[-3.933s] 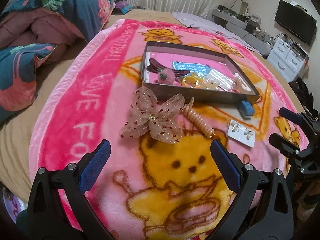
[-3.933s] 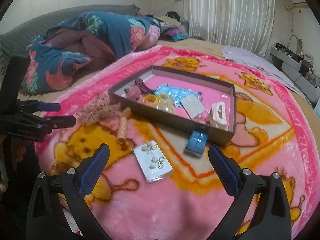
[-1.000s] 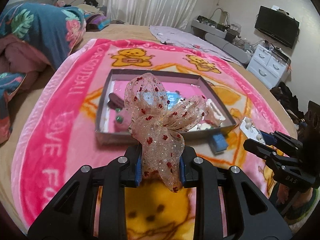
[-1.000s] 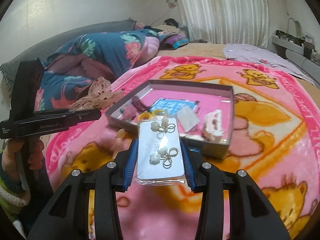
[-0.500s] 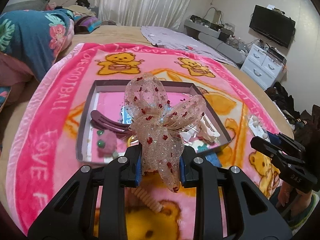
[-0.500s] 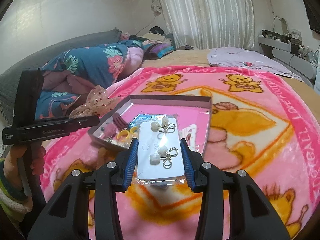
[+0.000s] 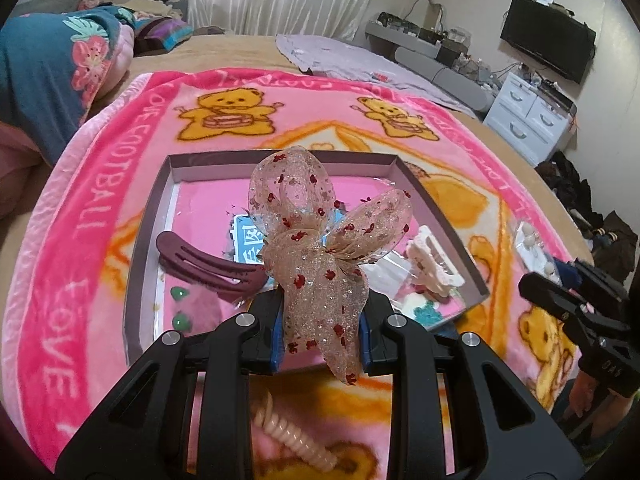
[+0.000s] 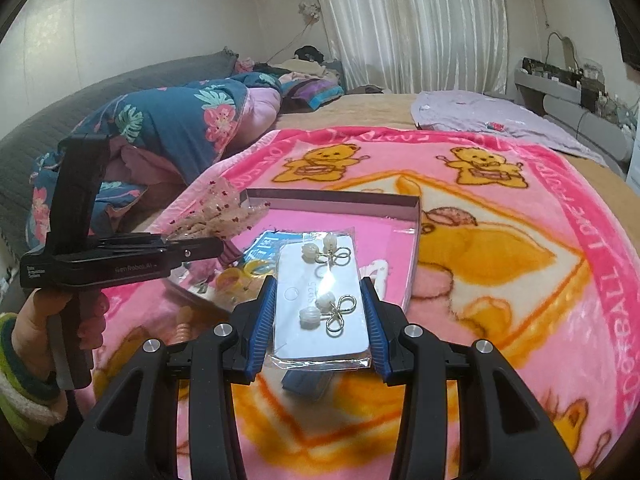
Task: Organize jewelry
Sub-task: 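Carry the butterfly bow and earring card over the box with both tools, then open both tools to drop the bow and earring card into the box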
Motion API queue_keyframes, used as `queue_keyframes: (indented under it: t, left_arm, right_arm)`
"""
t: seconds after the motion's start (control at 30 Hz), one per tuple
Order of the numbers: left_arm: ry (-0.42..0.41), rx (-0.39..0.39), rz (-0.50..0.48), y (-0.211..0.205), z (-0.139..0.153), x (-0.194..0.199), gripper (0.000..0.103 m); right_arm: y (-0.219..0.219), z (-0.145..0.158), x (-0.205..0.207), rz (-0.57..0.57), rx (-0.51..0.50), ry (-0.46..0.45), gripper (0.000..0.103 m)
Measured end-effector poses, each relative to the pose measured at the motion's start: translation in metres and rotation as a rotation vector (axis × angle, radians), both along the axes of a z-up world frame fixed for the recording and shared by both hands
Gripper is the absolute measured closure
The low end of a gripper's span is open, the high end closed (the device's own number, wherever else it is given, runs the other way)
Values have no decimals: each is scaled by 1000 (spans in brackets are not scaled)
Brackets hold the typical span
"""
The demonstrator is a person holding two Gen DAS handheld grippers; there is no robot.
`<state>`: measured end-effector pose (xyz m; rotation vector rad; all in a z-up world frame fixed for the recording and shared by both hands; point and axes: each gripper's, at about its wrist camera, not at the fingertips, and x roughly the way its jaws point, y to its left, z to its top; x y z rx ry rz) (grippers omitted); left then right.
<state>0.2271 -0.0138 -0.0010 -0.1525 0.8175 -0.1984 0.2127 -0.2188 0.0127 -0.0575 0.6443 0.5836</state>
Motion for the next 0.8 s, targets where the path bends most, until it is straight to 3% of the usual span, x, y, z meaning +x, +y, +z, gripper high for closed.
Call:
queue_keyframes:
  t: [0.53, 0.8]
  left_arm:
    - [27, -5, 38, 16, -19, 26, 80]
    - [45, -2, 67, 26, -23, 28, 61]
  right_arm:
    - [27, -20, 50, 29, -80, 45, 63]
    - [51, -40, 63, 84, -140, 84, 61]
